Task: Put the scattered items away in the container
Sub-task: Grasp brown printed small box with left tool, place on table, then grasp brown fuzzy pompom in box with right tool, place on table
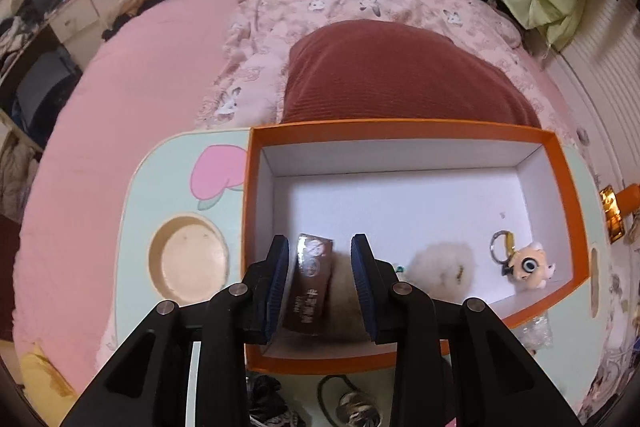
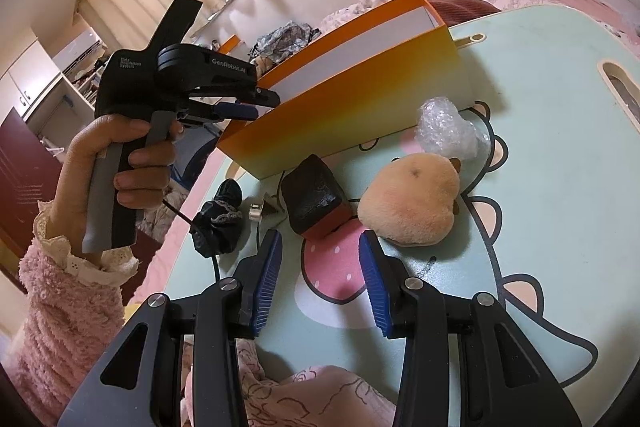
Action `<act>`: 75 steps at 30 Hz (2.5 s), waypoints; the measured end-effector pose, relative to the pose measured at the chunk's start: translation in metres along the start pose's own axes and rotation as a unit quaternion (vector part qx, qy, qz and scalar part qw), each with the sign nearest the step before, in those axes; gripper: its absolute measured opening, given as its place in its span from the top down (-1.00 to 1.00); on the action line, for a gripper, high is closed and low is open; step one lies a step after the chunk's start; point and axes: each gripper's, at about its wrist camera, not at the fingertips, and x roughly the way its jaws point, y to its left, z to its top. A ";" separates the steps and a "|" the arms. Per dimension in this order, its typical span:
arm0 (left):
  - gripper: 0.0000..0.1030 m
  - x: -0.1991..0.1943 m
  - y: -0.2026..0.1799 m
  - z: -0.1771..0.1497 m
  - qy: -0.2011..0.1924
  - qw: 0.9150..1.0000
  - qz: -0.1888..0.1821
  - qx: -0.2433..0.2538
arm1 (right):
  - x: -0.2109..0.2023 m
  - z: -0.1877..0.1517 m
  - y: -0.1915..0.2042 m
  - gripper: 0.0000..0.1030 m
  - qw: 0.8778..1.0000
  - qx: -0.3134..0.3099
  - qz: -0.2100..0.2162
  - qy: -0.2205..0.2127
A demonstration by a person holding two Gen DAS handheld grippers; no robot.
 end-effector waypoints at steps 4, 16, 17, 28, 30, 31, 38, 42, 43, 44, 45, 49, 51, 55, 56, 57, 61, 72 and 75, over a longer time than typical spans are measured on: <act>0.61 0.015 -0.005 -0.001 0.032 0.999 0.021 0.013 | 0.001 0.001 -0.001 0.20 1.000 0.001 0.001 0.001; 0.65 -0.027 0.012 0.000 -0.025 0.999 -0.046 -0.008 | 0.002 0.000 -0.001 0.20 1.000 0.001 -0.001 0.004; 0.65 -0.037 0.014 -0.002 -0.039 0.998 -0.050 -0.007 | 0.002 0.000 0.000 0.20 1.000 -0.002 -0.003 0.004; 0.64 -0.078 0.030 -0.104 -0.111 0.981 -0.158 -0.012 | -0.001 -0.003 0.004 0.20 1.000 -0.009 -0.007 -0.004; 0.64 -0.067 0.026 -0.117 -0.108 0.983 -0.151 -0.013 | 0.001 0.000 0.002 0.20 1.000 -0.008 -0.008 -0.001; 0.64 -0.056 0.026 -0.123 -0.099 0.983 -0.151 -0.018 | 0.001 0.000 0.002 0.20 1.000 -0.008 -0.008 0.000; -0.13 -0.027 0.027 -0.152 -0.119 0.978 -0.162 -0.058 | 0.002 -0.001 0.004 0.20 1.000 -0.013 -0.013 0.003; -0.27 -0.042 0.010 -0.177 -0.201 0.972 -0.121 -0.032 | -0.001 -0.001 0.006 0.20 1.000 -0.015 -0.014 -0.006; -0.34 -0.047 0.006 -0.184 -0.219 0.969 -0.110 -0.026 | -0.003 -0.001 0.006 0.19 1.000 -0.017 -0.015 -0.009; -0.42 -0.050 0.006 -0.186 -0.227 0.967 -0.108 -0.026 | -0.004 0.000 0.008 0.19 1.000 -0.020 -0.016 -0.013; -0.45 -0.055 0.008 -0.189 -0.242 0.964 -0.110 -0.030 | -0.005 0.002 0.010 0.19 0.999 -0.025 -0.017 -0.013; -0.58 -0.060 0.037 -0.194 -0.268 0.948 -0.149 -0.082 | -0.013 0.016 0.021 0.19 0.999 -0.039 -0.009 -0.032; -0.58 -0.056 0.050 -0.195 -0.267 0.943 -0.169 -0.106 | -0.016 0.033 0.033 0.19 0.998 -0.048 -0.005 -0.037; -0.58 -0.055 0.068 -0.201 -0.288 0.923 -0.211 -0.142 | -0.001 0.083 0.072 0.19 0.995 -0.091 -0.038 -0.003; -0.58 -0.054 0.068 -0.202 -0.290 0.922 -0.210 -0.146 | 0.008 0.095 0.081 0.19 0.994 -0.101 -0.044 0.017; -0.58 -0.054 0.068 -0.202 -0.291 0.922 -0.207 -0.150 | 0.020 0.106 0.089 0.19 0.992 -0.109 -0.053 0.044; -0.58 -0.050 0.070 -0.202 -0.290 0.920 -0.210 -0.156 | 0.081 0.136 0.105 0.19 0.978 -0.109 -0.090 0.152; -0.60 -0.064 0.077 -0.218 -0.342 0.897 -0.234 -0.152 | 0.185 0.146 0.093 0.20 0.934 -0.097 -0.197 0.280; -0.60 -0.060 0.079 -0.215 -0.334 0.899 -0.238 -0.157 | 0.196 0.136 0.089 0.20 0.920 -0.119 -0.225 0.298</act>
